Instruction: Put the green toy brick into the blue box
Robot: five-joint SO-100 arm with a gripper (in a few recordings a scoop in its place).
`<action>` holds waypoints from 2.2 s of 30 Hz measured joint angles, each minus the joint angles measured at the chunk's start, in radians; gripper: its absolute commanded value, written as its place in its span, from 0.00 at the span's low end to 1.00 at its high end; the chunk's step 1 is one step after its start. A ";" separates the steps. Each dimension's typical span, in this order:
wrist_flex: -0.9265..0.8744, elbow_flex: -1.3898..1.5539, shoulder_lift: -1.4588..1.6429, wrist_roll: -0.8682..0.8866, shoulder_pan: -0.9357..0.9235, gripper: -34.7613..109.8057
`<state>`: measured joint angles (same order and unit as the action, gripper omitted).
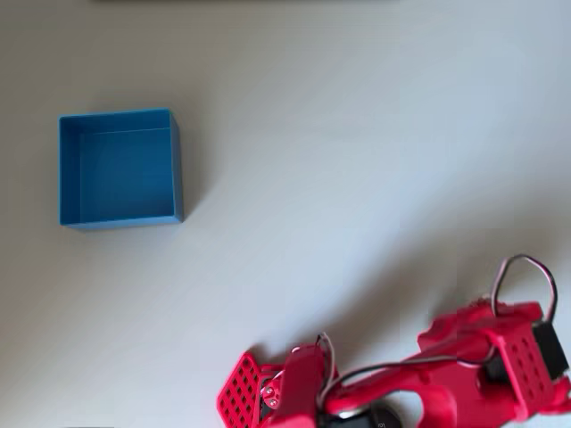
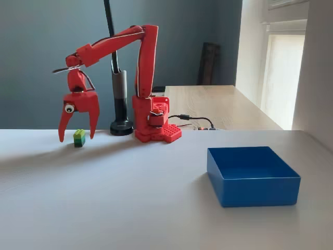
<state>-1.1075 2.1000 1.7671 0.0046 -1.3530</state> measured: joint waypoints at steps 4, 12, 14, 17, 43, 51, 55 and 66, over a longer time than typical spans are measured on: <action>0.002 0.006 0.000 -0.043 -0.057 0.46; 0.002 0.006 0.000 -0.061 -0.095 0.43; 0.002 0.006 0.000 -0.064 -0.095 0.43; 0.006 0.006 0.000 -0.044 -0.094 0.42; 0.029 0.018 0.000 0.003 -0.011 0.24; 0.029 0.018 0.000 0.023 0.020 0.24; 0.025 0.011 0.000 0.023 0.064 0.24; -0.074 -0.255 0.000 0.074 0.334 0.24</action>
<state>-1.1812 1.8454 1.7671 0.0782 -1.0186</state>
